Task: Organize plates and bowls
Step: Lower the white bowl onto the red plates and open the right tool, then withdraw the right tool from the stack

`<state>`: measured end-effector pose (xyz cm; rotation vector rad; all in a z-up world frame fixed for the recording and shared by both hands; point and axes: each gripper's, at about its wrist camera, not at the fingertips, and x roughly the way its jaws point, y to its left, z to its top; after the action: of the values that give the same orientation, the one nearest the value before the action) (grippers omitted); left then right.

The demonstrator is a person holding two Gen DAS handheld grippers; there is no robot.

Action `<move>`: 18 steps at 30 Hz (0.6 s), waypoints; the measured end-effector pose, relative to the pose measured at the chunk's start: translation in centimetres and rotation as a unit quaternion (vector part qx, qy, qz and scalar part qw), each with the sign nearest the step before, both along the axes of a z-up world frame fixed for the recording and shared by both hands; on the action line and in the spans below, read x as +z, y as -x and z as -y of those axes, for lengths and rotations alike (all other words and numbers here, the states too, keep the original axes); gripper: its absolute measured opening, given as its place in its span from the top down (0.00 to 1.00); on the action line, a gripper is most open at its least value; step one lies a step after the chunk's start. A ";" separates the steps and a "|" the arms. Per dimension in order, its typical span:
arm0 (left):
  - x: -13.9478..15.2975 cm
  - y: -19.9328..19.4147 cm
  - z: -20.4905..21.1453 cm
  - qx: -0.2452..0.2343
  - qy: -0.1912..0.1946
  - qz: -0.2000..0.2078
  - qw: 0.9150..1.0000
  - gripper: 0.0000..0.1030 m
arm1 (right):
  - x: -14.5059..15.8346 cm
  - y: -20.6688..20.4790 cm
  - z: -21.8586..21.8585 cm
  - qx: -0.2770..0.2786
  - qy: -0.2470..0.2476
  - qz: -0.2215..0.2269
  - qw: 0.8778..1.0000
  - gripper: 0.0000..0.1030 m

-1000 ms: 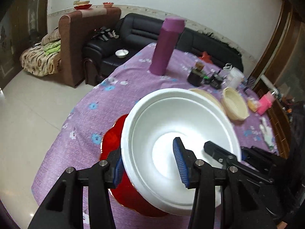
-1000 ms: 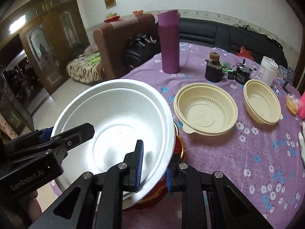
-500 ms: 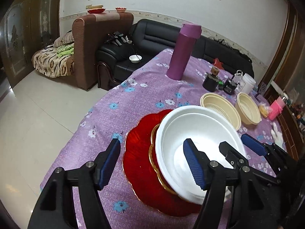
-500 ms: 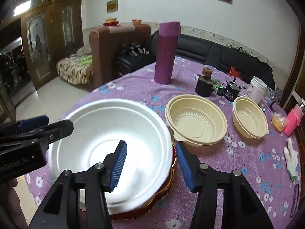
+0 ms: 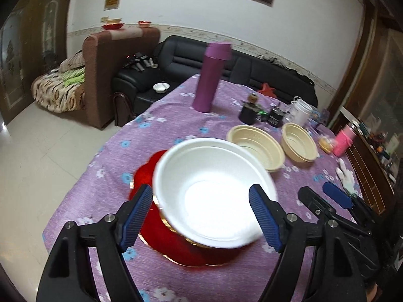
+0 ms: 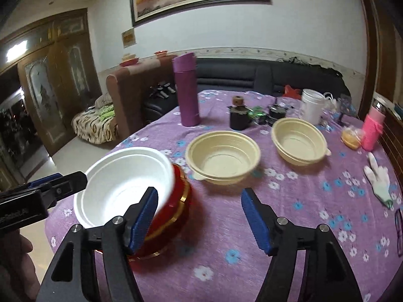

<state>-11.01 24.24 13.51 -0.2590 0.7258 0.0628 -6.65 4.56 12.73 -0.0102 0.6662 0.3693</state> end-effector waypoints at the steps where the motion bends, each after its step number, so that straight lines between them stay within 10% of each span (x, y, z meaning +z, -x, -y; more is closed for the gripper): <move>1: 0.1 0.0 0.6 -0.005 -0.002 0.001 1.000 0.23 | -0.1 0.1 0.4 -0.003 -0.002 -0.003 1.000 0.29; 18: -0.5 -1.4 15.1 -0.105 -0.151 -0.005 0.983 0.17 | -2.9 0.3 11.7 -0.086 -0.035 -0.045 0.995 0.29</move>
<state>-9.65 9.16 12.98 0.1082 0.7402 -0.0263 -6.98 -7.14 9.83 0.1297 0.7378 0.2276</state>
